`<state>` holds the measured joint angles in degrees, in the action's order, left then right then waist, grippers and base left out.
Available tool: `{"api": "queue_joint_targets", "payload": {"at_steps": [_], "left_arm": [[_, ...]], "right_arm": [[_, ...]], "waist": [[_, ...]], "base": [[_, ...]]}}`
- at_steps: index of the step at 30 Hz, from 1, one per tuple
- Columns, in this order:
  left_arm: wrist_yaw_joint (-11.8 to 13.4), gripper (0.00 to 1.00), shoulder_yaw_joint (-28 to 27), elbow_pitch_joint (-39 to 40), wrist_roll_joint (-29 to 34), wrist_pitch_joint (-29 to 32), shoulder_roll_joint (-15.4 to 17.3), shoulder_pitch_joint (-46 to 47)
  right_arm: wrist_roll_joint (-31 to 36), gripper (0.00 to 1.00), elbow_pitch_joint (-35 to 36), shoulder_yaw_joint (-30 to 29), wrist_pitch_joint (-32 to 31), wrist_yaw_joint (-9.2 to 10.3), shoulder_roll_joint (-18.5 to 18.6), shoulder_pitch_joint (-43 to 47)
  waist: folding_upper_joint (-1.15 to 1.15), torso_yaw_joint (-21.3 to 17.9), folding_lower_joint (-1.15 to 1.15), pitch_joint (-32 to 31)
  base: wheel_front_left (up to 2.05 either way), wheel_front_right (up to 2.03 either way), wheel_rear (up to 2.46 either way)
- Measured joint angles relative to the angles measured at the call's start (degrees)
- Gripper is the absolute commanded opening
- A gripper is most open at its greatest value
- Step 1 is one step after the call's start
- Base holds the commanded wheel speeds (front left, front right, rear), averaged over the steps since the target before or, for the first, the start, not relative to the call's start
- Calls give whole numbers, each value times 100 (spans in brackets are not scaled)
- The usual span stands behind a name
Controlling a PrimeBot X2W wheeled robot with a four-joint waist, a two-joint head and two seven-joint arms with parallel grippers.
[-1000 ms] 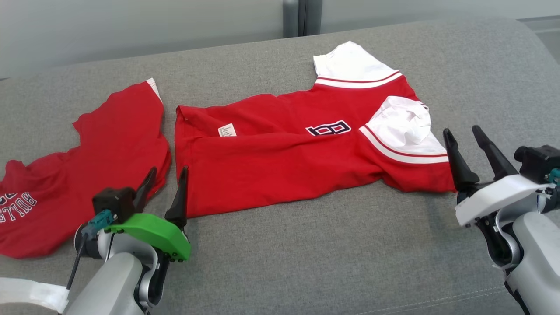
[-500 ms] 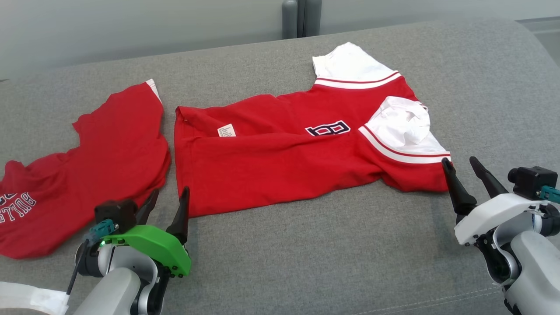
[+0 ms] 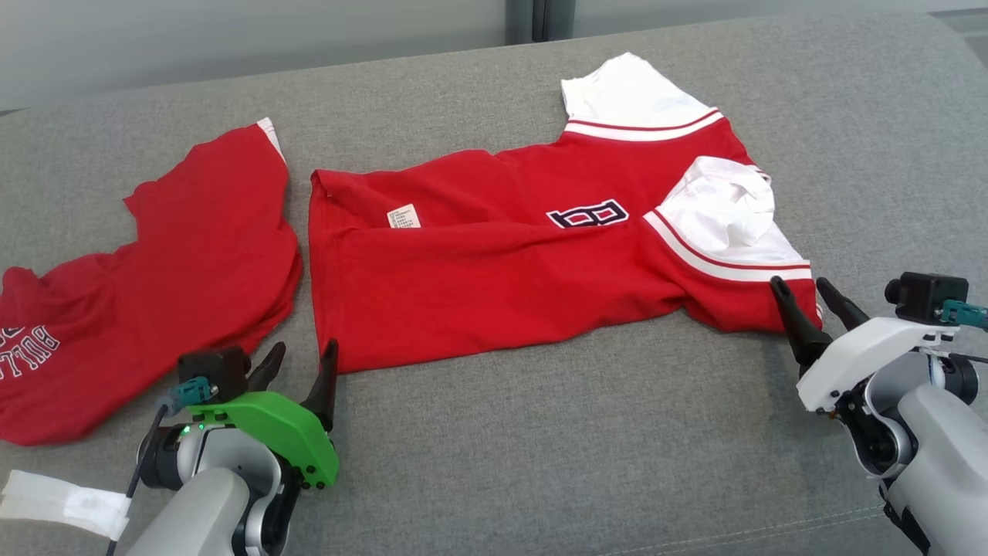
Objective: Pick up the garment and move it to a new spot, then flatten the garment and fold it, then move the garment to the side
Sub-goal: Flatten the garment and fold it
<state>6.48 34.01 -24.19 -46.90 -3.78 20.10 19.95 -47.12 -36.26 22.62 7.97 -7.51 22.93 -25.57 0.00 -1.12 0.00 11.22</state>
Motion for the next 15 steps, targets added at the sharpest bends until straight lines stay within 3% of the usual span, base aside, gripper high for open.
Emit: {"api": "queue_joint_targets", "payload": {"at_steps": [15], "left_arm": [[-77, 100, 198, -268, -88, 321, -135, 165]], "right_arm": [[-688, 100, -355, 577, -104, 0, 120, -421]], "waist": [[0, 17, 0, 144]], "base": [[0, 0, 0]]}}
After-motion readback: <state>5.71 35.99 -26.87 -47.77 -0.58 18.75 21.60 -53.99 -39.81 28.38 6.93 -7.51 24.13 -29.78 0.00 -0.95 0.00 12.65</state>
